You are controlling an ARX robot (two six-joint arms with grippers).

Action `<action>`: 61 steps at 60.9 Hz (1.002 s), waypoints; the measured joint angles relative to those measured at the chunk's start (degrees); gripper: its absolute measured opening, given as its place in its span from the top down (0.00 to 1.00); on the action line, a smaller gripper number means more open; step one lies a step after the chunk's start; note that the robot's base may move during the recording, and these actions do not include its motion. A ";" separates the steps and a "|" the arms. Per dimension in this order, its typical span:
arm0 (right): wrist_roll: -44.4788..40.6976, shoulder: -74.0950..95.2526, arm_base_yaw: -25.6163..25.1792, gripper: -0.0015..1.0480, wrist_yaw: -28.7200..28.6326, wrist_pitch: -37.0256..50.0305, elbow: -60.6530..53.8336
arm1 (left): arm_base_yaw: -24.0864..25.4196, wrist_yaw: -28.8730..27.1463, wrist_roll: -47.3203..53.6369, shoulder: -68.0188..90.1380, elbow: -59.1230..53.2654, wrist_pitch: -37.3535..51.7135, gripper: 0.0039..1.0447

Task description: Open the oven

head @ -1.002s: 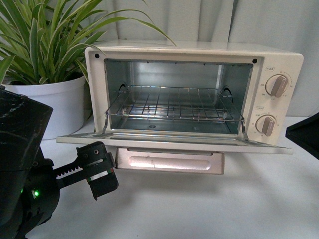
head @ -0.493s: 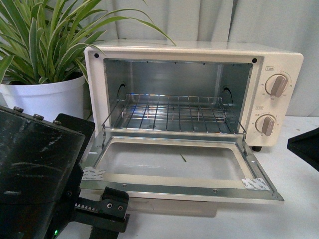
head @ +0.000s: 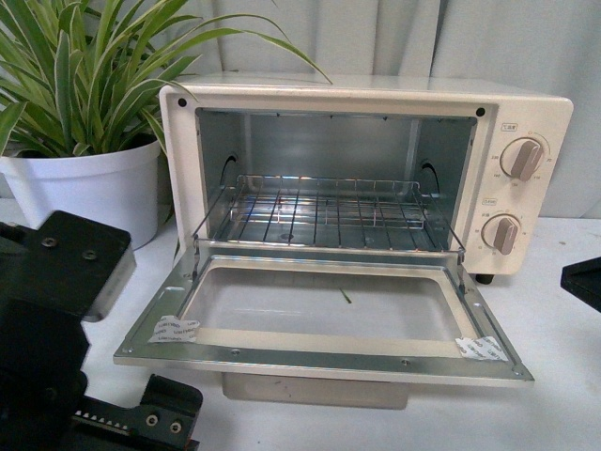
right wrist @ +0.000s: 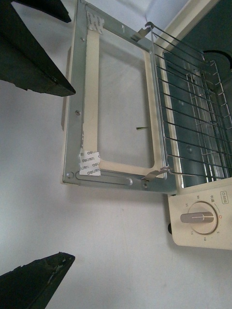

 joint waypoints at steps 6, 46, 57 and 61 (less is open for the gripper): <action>-0.57 -3.91 -0.07 0.09 -0.66 -1.68 -1.49 | -1.40 -0.26 -1.03 -6.16 -2.97 0.09 0.06; -5.66 -42.58 -6.01 0.09 -2.45 -15.82 -14.73 | -5.07 -8.52 -6.29 -58.62 -18.60 -21.77 0.06; -3.56 -43.85 -7.61 0.09 -3.63 -14.56 -16.85 | -3.87 -9.01 -7.26 -61.96 -19.56 -23.78 0.06; -3.32 -43.93 -7.61 0.09 -3.78 -14.47 -16.85 | -3.85 -9.01 -7.28 -62.01 -19.56 -23.78 0.06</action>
